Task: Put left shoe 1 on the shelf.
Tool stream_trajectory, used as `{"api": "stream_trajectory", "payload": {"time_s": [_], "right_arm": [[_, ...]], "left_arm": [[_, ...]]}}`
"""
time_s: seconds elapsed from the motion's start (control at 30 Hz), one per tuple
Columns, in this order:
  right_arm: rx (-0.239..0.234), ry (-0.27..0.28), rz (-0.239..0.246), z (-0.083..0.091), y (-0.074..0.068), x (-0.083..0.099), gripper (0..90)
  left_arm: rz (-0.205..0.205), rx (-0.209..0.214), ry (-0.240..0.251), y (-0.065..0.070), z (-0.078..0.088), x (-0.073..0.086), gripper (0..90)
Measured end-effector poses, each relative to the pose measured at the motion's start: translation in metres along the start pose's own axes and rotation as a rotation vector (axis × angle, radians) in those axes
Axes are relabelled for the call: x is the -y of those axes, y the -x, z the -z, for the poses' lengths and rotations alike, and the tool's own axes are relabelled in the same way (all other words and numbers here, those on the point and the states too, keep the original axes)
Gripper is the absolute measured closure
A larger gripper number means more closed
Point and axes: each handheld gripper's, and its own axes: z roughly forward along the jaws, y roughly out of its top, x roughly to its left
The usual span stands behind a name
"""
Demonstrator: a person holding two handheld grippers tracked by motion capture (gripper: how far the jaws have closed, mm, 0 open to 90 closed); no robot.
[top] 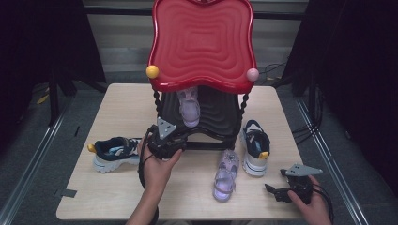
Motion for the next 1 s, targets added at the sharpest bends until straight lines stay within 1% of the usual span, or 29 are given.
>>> {"api": "stream_trajectory", "payload": {"time_s": [0.07, 0.1, 0.17, 0.23, 0.37, 0.43, 0.5, 0.53, 0.57, 0.6, 0.7, 0.73, 0.8, 0.9, 1.0], "right_arm": [[0.000, 0.000, 0.001, 0.000, 0.000, 0.000, 11.0], [0.000, -0.002, -0.001, 0.000, 0.000, 0.000, 11.0], [0.000, 0.000, 0.001, 0.000, 0.000, 0.000, 11.0], [0.001, -0.002, -0.001, 0.000, 0.000, 0.000, 11.0], [0.001, -0.002, -0.001, 0.000, 0.000, 0.000, 11.0], [0.001, -0.002, -0.001, 0.000, 0.000, 0.000, 11.0], [0.001, -0.002, -0.001, 0.000, 0.000, 0.000, 11.0], [0.001, -0.002, -0.001, 0.000, 0.000, 0.000, 11.0], [0.001, -0.002, -0.001, 0.000, 0.000, 0.000, 11.0], [0.001, -0.002, -0.002, 0.000, 0.000, 0.000, 11.0], [0.001, -0.002, -0.002, 0.000, 0.000, 0.000, 11.0], [0.001, -0.002, -0.002, 0.000, 0.000, 0.000, 11.0], [0.001, 0.000, 0.000, 0.000, 0.000, 0.000, 11.0], [0.000, 0.000, 0.003, 0.000, 0.000, 0.000, 11.0], [0.000, -0.005, -0.006, 0.001, -0.002, 0.001, 11.1]], "left_arm": [[0.004, 0.008, -0.007, 0.001, -0.002, 0.004, 40.7], [-0.007, 0.013, -0.017, 0.001, -0.003, 0.006, 40.2], [0.001, 0.023, -0.027, 0.001, -0.004, 0.010, 39.5], [-0.007, 0.032, -0.040, 0.002, -0.005, 0.014, 38.6], [-0.005, 0.047, -0.047, 0.003, -0.006, 0.021, 37.3], [-0.016, 0.054, -0.055, 0.003, -0.006, 0.025, 36.9], [-0.006, 0.061, -0.060, 0.004, -0.007, 0.029, 36.2], [-0.014, 0.063, -0.064, 0.003, -0.006, 0.031, 35.9], [-0.007, 0.069, -0.063, 0.005, -0.007, 0.033, 35.8], [-0.022, 0.071, -0.075, 0.005, -0.007, 0.035, 35.4], [-0.019, 0.084, -0.091, 0.006, -0.007, 0.042, 34.2], [-0.011, 0.085, -0.091, 0.007, -0.007, 0.044, 34.0], [-0.024, 0.095, -0.107, 0.009, -0.008, 0.048, 33.0], [-0.030, 0.104, -0.117, 0.011, -0.009, 0.052, 32.2], [-0.043, 0.119, -0.131, 0.014, -0.011, 0.055, 31.2]]}}
